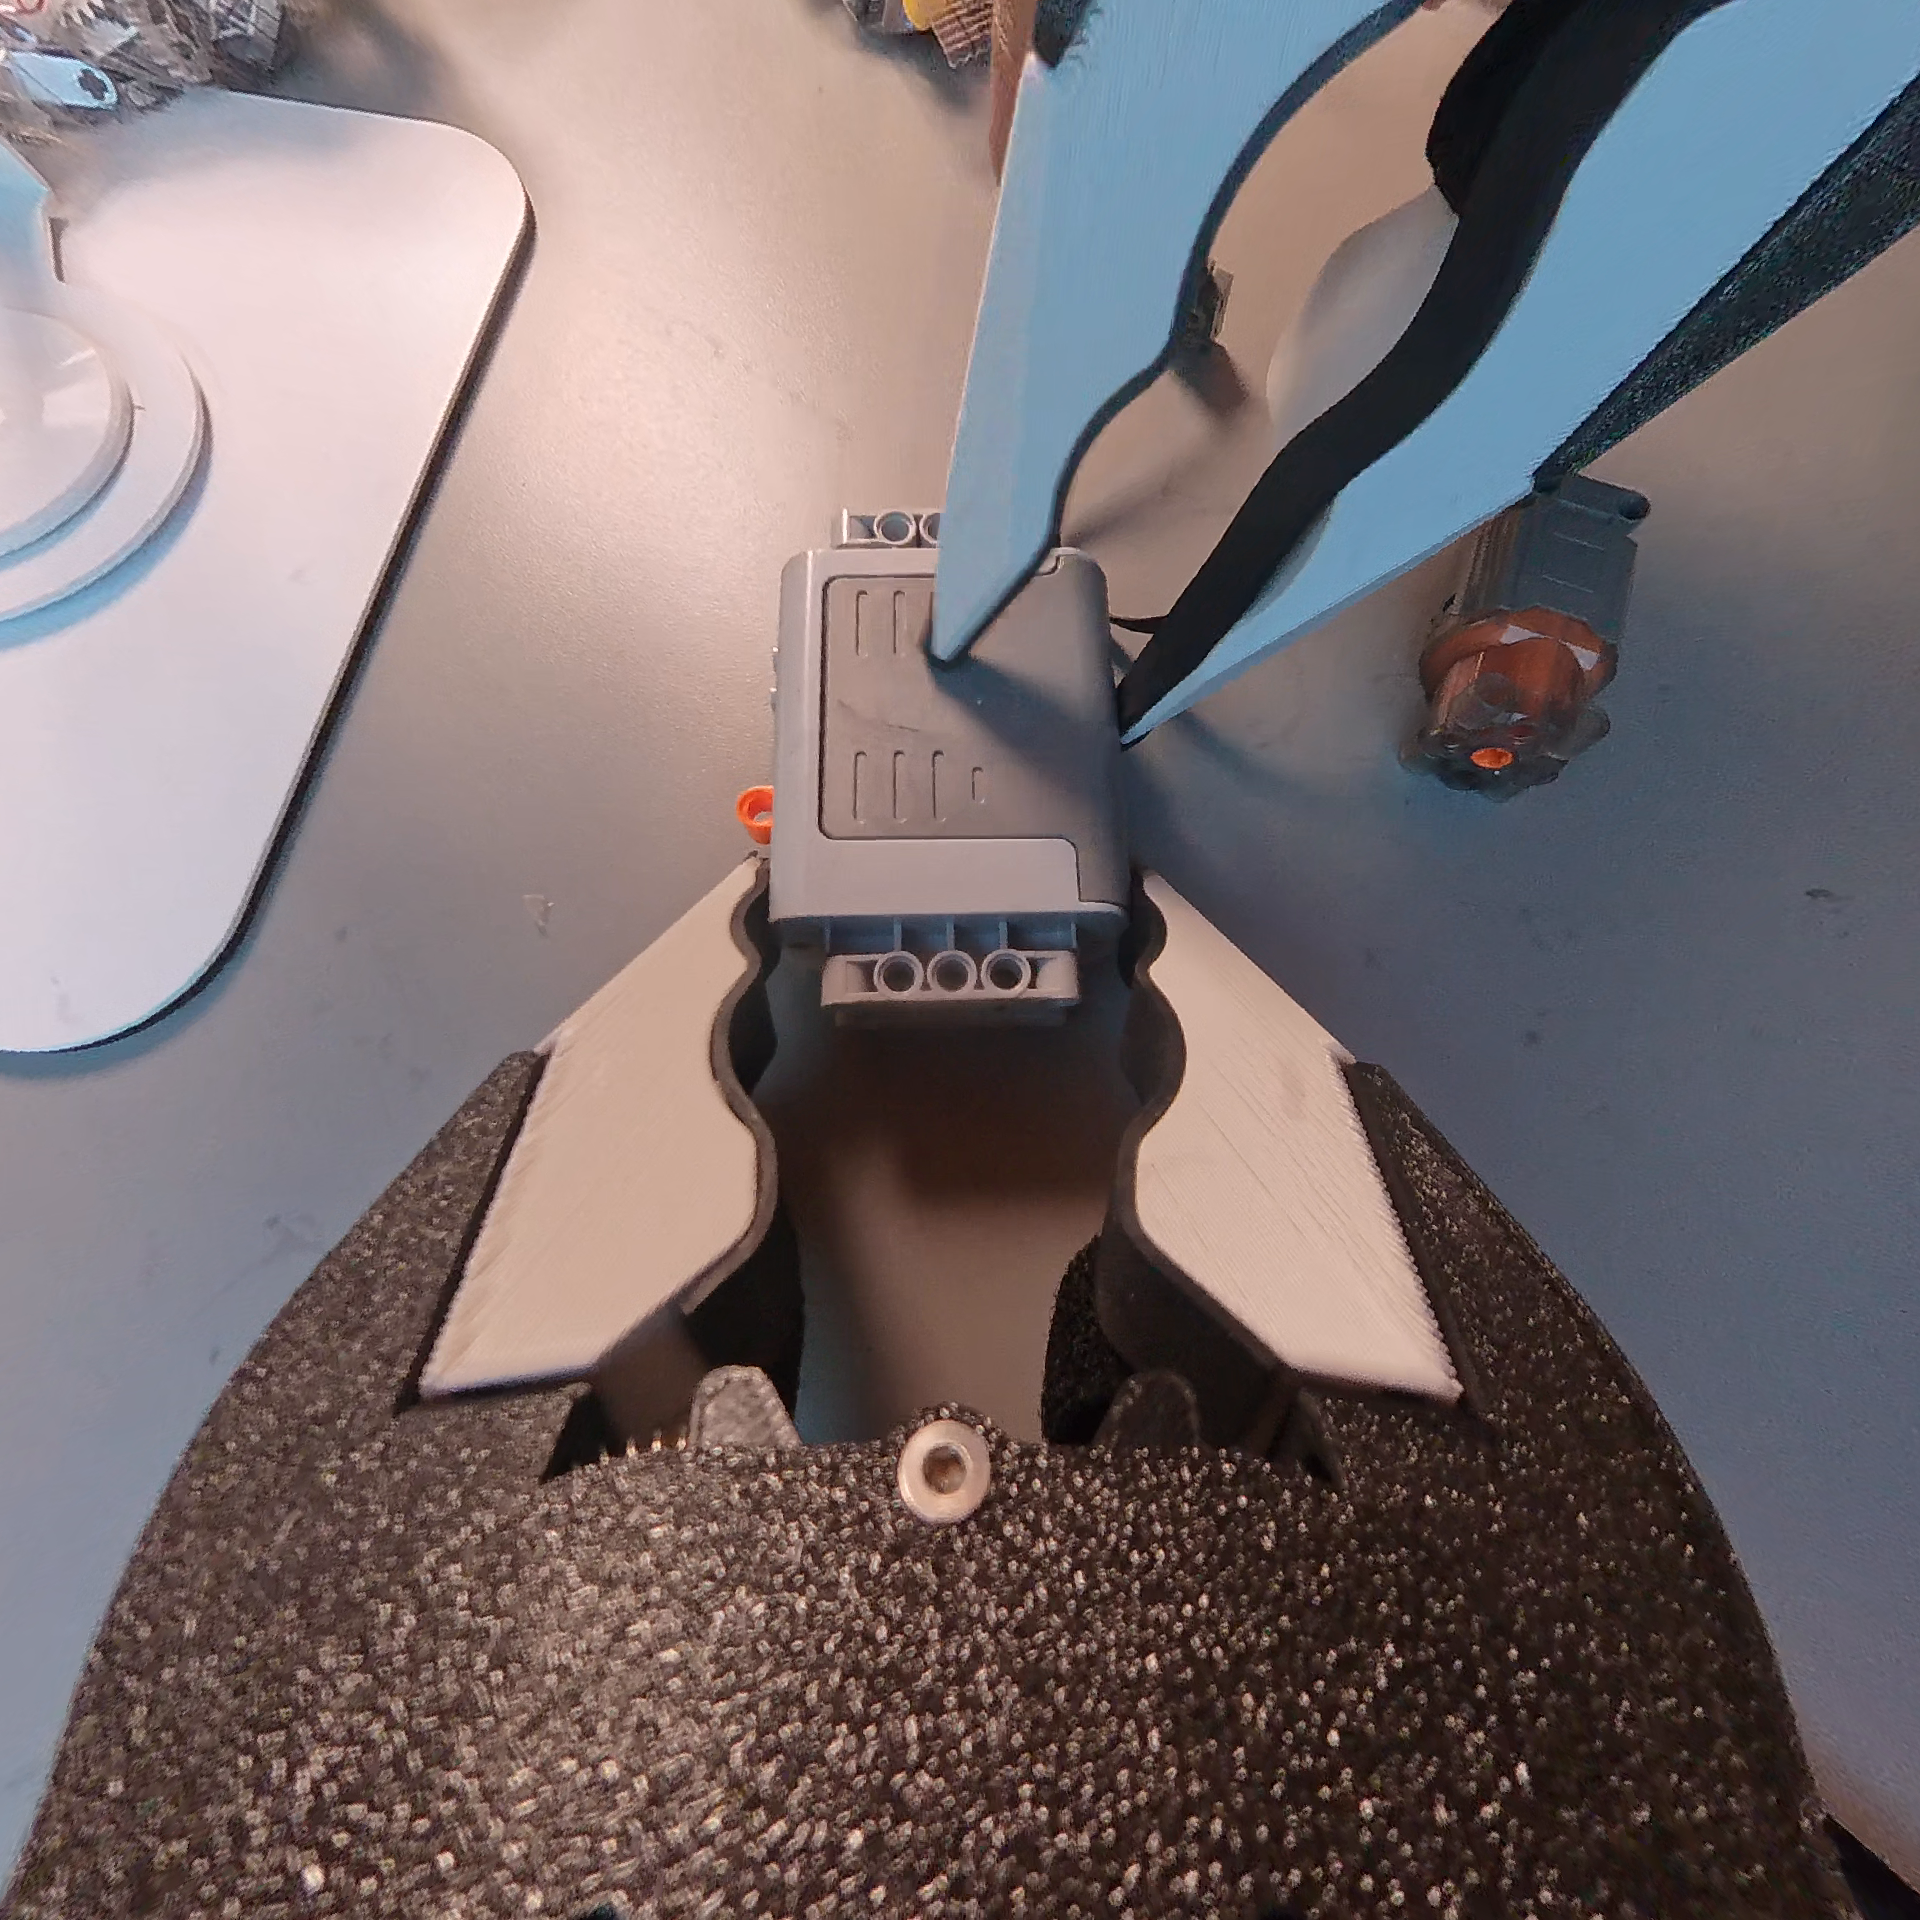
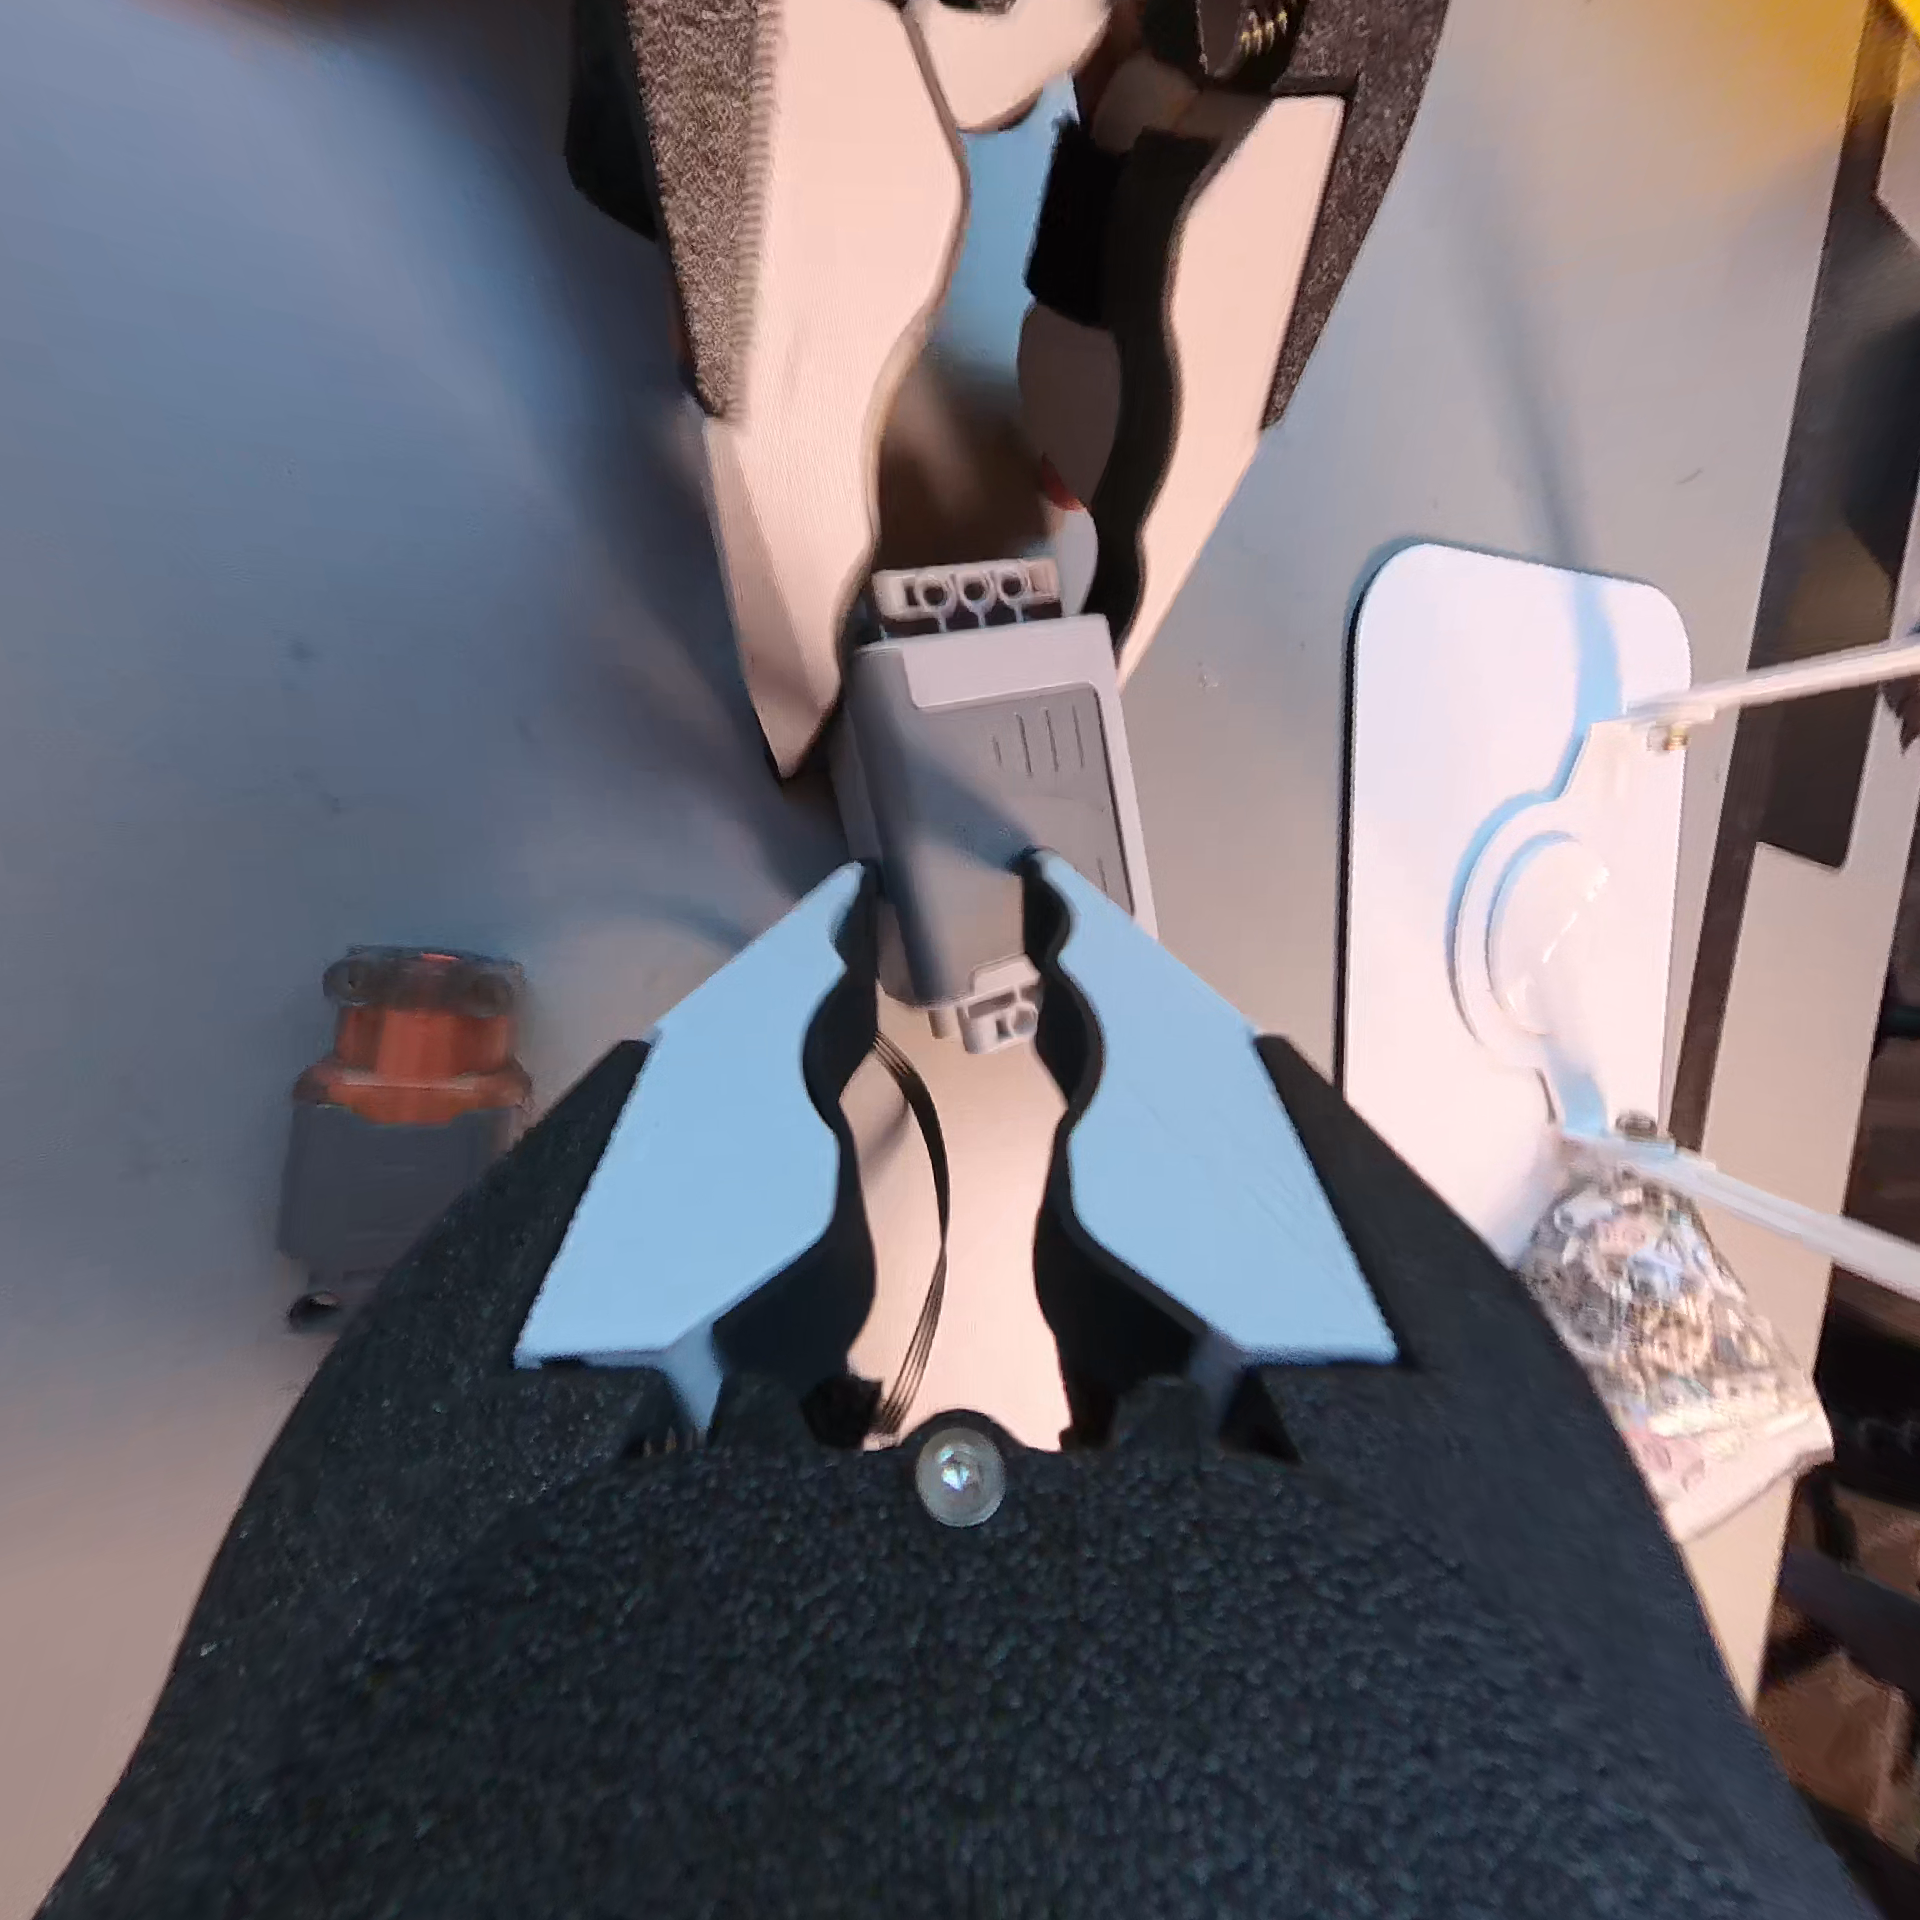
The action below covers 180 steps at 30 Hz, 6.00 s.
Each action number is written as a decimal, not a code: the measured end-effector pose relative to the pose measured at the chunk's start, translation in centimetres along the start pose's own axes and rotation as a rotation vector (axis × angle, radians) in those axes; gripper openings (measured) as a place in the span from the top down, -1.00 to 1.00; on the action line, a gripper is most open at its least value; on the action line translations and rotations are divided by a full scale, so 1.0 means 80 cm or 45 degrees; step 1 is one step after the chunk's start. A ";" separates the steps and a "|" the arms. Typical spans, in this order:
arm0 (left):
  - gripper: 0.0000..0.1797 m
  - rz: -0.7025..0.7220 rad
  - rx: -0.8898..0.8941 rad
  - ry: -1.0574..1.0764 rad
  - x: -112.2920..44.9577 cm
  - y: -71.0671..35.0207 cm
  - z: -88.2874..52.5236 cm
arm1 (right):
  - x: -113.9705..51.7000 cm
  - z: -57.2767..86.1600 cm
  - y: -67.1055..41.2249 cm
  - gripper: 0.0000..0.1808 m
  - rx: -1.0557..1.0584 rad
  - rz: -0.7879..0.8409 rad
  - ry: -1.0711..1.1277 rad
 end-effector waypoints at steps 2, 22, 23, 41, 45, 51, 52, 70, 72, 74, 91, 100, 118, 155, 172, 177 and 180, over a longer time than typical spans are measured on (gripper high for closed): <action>0.29 -0.001 0.002 0.000 0.000 0.000 -0.001 | 0.005 -0.003 -0.002 0.86 -0.011 0.018 -0.027; 0.28 0.012 -0.037 -0.033 0.001 0.000 0.001 | -0.007 0.010 0.001 0.48 -0.043 0.086 -0.076; 0.28 0.014 -0.045 -0.040 0.001 0.000 0.002 | -0.009 0.011 0.000 0.48 -0.017 0.086 -0.070; 0.31 0.003 -0.039 0.021 0.005 0.006 -0.001 | -0.012 0.016 0.003 0.49 0.074 0.118 -0.141; 0.32 0.003 -0.034 0.021 0.005 0.005 -0.001 | -0.011 0.015 0.003 0.52 0.095 0.131 -0.148; 0.33 -0.001 -0.032 0.026 0.005 0.005 -0.001 | -0.007 0.008 0.002 0.65 0.127 0.154 -0.113; 0.33 -0.002 -0.031 0.027 0.005 0.005 -0.002 | -0.007 0.007 0.002 0.67 0.128 0.156 -0.109; 0.33 0.000 -0.021 0.027 0.005 0.005 -0.001 | -0.020 0.015 -0.010 0.42 0.228 0.052 -0.121; 0.33 -0.001 -0.019 0.028 0.005 0.005 -0.002 | -0.020 0.014 -0.010 0.42 0.222 0.052 -0.108; 0.33 -0.001 -0.015 0.030 0.005 0.005 -0.002 | -0.020 0.012 -0.010 0.43 0.227 0.053 -0.084; 0.33 0.000 -0.020 0.026 0.006 0.005 -0.002 | -0.003 0.001 -0.009 0.77 0.185 0.084 -0.076; 0.33 -0.001 -0.020 0.015 0.006 0.005 -0.001 | 0.003 0.006 -0.008 0.50 0.268 0.050 -0.011; 0.34 -0.015 -0.003 -0.011 0.006 0.004 0.001 | -0.003 0.000 -0.006 0.74 0.251 -0.032 0.002; 0.33 -0.016 0.002 -0.026 0.006 0.004 0.001 | -0.017 0.011 -0.009 0.51 0.236 -0.006 -0.061; 0.34 -0.013 0.014 -0.010 0.007 0.005 0.000 | -0.007 0.002 -0.007 0.75 0.260 0.055 -0.014; 0.33 -0.013 0.020 -0.015 0.006 0.005 0.001 | -0.003 -0.003 -0.009 0.81 0.264 0.015 0.037; 0.34 -0.005 0.010 -0.022 0.006 0.005 0.002 | 0.000 -0.003 -0.008 0.86 0.205 0.037 0.020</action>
Point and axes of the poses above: each gripper's, where its closed fingertips meet, x back along the fingers, y out of its underside, z = x × y across the jaws, the point moved 7 cm from there along x, back along the fingers, and after that the axes turned 3 degrees about y, right-handed, at the moved point
